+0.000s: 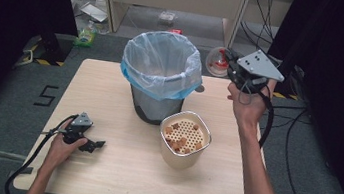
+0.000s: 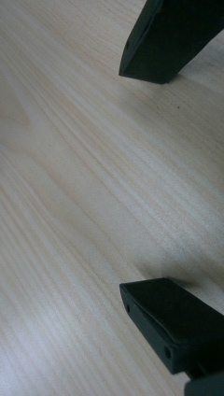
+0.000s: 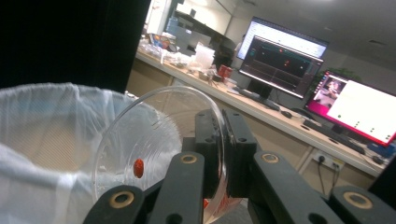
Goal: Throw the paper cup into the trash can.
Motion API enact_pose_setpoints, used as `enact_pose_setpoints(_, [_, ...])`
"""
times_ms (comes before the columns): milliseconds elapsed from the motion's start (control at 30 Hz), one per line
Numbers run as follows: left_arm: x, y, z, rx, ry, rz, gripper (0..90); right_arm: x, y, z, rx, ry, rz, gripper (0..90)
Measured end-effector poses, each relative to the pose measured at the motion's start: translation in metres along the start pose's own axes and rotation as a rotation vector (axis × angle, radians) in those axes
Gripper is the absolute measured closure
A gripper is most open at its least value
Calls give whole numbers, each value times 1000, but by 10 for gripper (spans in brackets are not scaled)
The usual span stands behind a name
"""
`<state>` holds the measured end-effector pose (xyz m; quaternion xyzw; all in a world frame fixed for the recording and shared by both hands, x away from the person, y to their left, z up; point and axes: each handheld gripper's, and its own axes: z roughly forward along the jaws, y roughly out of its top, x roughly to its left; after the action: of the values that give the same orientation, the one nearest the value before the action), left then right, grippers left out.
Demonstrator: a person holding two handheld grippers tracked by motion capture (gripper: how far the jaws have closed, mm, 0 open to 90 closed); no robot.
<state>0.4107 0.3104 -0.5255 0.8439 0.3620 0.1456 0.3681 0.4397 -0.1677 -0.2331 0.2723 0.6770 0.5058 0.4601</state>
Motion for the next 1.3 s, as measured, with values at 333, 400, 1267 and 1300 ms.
enact_pose_setpoints(333, [0, 0, 0, 0, 0, -1, 0, 14, 27, 28, -17, 64, 9, 863])
enact_pose_setpoints(400, [0, 0, 0, 0, 0, 0, 0, 20, 31, 34, -14, 82, 3, 863])
enact_pose_setpoints(1267, [0, 0, 0, 0, 0, 0, 0, 65, 23, 112, 123, 242, 57, 705])
enact_pose_setpoints(1300, [0, 0, 0, 0, 0, 0, 0, 65, 23, 112, 123, 242, 57, 705])
